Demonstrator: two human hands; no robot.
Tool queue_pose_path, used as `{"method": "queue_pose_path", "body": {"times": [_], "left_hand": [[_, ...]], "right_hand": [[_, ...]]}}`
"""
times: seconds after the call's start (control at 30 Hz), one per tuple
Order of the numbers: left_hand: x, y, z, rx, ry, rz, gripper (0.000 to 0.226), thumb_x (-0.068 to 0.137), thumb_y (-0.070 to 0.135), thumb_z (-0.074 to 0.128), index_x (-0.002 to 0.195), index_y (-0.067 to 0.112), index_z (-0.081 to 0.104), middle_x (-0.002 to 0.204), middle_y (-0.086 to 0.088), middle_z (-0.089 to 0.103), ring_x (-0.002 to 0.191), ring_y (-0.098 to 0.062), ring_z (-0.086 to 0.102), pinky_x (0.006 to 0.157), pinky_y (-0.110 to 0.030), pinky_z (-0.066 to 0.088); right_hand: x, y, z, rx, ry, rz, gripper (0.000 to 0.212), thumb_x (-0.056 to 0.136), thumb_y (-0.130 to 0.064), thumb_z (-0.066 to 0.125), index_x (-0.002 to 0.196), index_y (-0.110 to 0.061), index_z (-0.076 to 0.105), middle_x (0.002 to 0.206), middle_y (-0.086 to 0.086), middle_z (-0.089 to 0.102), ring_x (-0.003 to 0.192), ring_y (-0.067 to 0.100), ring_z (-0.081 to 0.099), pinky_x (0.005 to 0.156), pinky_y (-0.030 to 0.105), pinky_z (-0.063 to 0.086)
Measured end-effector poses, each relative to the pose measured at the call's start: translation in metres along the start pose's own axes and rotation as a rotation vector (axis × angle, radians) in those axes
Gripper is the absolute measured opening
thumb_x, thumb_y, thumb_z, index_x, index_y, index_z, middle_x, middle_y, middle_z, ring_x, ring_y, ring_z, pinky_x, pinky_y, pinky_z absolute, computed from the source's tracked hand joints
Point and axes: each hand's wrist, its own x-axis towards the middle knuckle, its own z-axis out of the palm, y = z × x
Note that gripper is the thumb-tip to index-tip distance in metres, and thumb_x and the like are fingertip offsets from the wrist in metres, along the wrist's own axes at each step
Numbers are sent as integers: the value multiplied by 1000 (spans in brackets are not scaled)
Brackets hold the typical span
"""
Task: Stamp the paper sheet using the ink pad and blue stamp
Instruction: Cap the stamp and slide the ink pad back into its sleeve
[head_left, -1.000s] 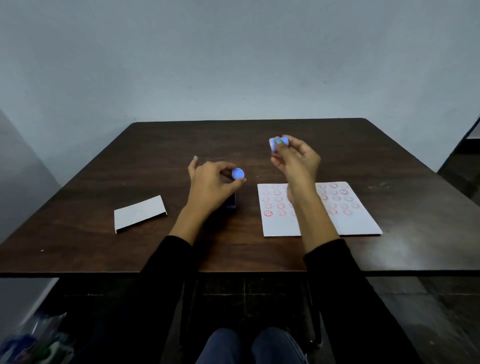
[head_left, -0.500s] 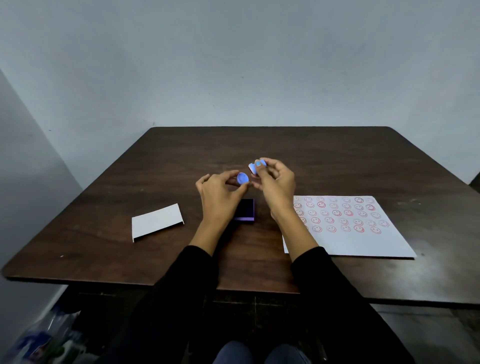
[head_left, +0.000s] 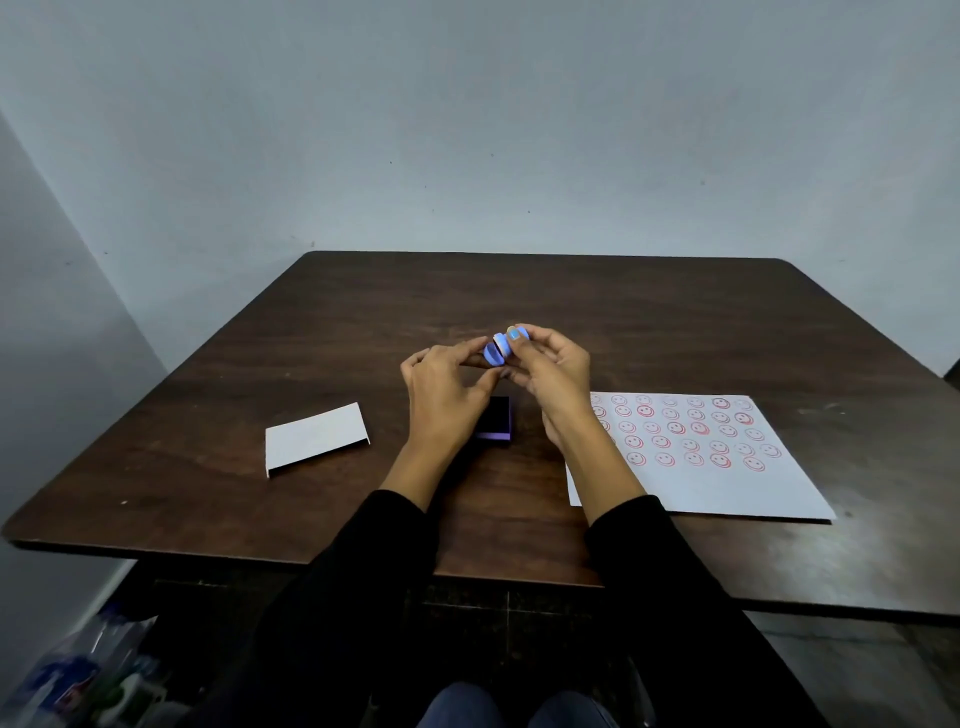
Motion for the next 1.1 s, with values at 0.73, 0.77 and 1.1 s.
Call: {"method": "queue_pose_path", "body": {"times": [0.73,0.77,1.1], "left_hand": [[-2,3,-3,-39,82,-14,30,69,23,79,99,19,74,85,13,61,94,-11,58,95,-51,41],[-2,2,-2,-40,99,-18,31,69,24,79,99,20,74,86,15,53,95,0,51,96,-50,40],[-1,-9,1,44,147,-22,30,70,30,77,99,23,73,95,6,53,87,8,22,90,-35,30]], "right_hand": [[-5,-4,-2,23,-79,-29,24,78,2,69,102,0,65,84,7,69,73,13,68,65,21,59],[-6,-4,-2,17,-80,-32,23,78,3,69,101,-1,65,82,6,69,70,11,68,64,21,59],[-5,-3,1,-84,-80,-95,20,75,-1,73,91,-12,68,73,-2,72,61,7,68,61,20,58]]}}
